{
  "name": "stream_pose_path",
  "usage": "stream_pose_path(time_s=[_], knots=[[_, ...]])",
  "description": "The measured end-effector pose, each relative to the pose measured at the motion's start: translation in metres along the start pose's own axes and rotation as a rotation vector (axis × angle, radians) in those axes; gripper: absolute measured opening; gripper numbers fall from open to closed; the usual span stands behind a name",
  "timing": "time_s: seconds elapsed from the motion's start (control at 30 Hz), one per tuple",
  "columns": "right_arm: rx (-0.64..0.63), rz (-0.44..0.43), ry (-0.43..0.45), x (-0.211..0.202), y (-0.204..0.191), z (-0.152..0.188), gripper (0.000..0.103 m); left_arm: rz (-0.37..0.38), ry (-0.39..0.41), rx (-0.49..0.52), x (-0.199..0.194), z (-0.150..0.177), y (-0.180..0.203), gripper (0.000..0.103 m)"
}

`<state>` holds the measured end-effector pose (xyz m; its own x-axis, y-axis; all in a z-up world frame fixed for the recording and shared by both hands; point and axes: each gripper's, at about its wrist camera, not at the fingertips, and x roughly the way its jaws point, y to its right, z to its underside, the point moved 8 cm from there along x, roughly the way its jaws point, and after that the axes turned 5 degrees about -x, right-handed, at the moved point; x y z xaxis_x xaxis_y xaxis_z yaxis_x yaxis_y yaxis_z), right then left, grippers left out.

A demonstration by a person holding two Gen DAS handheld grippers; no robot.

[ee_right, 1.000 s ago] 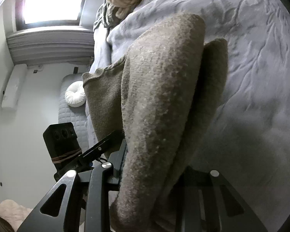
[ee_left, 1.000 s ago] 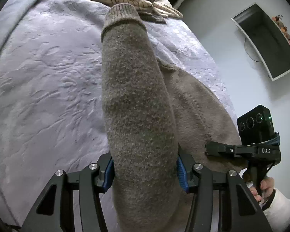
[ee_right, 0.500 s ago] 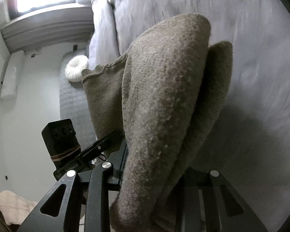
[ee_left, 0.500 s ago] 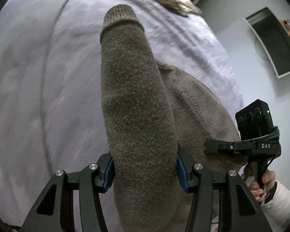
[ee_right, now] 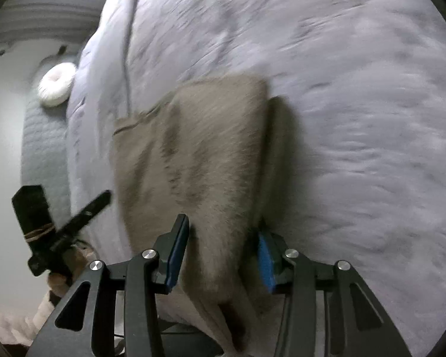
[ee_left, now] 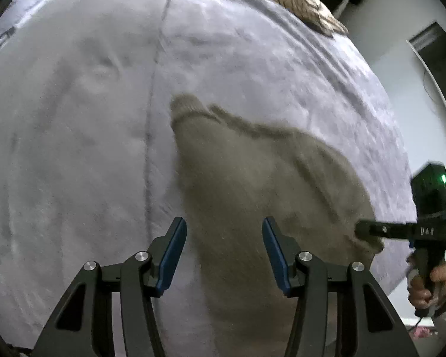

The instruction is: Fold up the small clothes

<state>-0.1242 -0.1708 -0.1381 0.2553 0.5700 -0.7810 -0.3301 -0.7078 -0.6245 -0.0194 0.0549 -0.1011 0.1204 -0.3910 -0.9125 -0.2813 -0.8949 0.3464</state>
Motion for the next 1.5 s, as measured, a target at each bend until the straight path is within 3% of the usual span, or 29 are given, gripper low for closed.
stream_pose_path(time_s=[0.1, 0.17, 0.3, 0.43, 0.6, 0.9, 1.17, 1.5], knots=[[0.021, 0.056, 0.02, -0.012, 0.013, 0.003, 0.021, -0.052, 0.002, -0.008, 0.007, -0.012, -0.01, 0.054], [0.011, 0.091, 0.013, -0.012, 0.023, 0.016, 0.02, -0.091, -0.013, -0.018, 0.017, -0.011, -0.02, 0.054], [-0.078, 0.247, -0.025, 0.002, 0.029, 0.022, 0.019, -0.151, -0.037, -0.026, 0.035, -0.002, -0.032, 0.056], [-0.068, 0.305, -0.032, 0.012, 0.035, 0.026, 0.019, -0.197, -0.036, -0.006, 0.03, 0.002, -0.029, 0.056], [-0.035, 0.33, -0.025, 0.002, 0.033, 0.032, 0.019, -0.254, -0.053, 0.036, 0.016, 0.011, -0.025, 0.056], [-0.046, 0.316, -0.023, -0.028, 0.005, 0.052, 0.019, -0.255, -0.124, 0.047, -0.002, 0.049, -0.021, 0.056], [-0.08, 0.287, -0.091, -0.001, -0.021, 0.079, 0.019, -0.271, -0.19, 0.052, -0.003, 0.078, -0.019, 0.056], [-0.024, 0.356, -0.17, 0.024, 0.004, 0.091, 0.019, -0.284, -0.209, 0.072, -0.012, 0.089, -0.017, 0.056]])
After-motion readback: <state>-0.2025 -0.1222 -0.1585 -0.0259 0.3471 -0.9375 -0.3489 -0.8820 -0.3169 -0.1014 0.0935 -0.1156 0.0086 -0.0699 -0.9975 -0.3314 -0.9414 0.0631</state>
